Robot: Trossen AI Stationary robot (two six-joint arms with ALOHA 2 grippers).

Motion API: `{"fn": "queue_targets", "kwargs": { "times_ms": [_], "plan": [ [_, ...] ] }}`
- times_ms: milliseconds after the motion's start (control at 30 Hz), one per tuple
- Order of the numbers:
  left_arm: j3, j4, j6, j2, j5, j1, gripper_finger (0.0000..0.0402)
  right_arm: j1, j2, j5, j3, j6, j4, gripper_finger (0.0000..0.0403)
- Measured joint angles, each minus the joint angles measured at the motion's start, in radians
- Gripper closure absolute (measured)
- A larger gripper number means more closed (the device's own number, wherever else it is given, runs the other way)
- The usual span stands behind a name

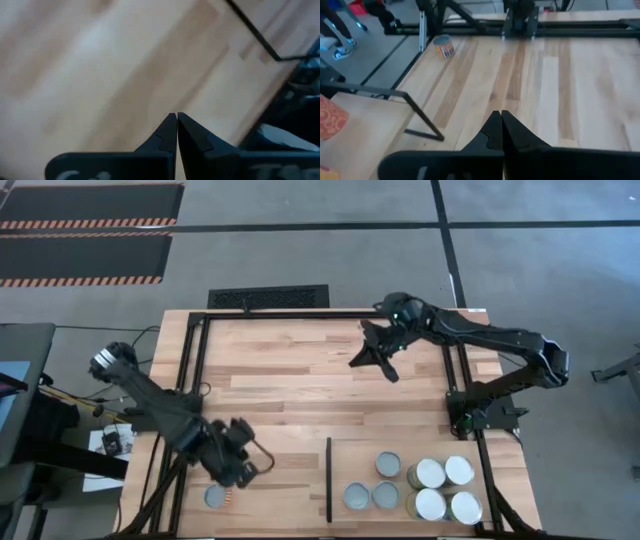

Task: Pick and place cans onto a shelf
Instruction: Put the canned black beans on the shelf

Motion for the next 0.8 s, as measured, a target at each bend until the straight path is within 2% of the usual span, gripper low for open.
{"fn": "queue_targets", "kwargs": {
  "times_ms": [133,267,367,533,667,800],
  "plan": [
    [0.054,0.009,-0.209,0.098,0.096,-0.077,0.0401,-0.035,0.000,-0.037,0.000,-0.011,0.020,0.0399],
    [0.089,0.022,-0.453,0.186,0.115,-0.145,0.0398,-0.052,0.000,-0.040,0.000,-0.047,0.019,0.0399],
    [0.091,0.052,-0.567,0.235,0.171,-0.166,0.0380,-0.063,0.000,-0.047,0.000,-0.057,0.019,0.0399],
    [0.092,0.060,-0.620,0.328,0.280,-0.173,0.0322,-0.077,0.000,-0.085,0.000,-0.056,0.018,0.0399],
    [0.092,0.046,-0.654,0.377,0.295,-0.174,0.0273,-0.077,0.000,-0.086,0.000,-0.049,0.015,0.0399],
    [0.091,0.013,-0.709,0.398,0.343,-0.173,0.0244,-0.077,0.000,-0.086,0.000,-0.042,0.009,0.0397]
  ]
}}
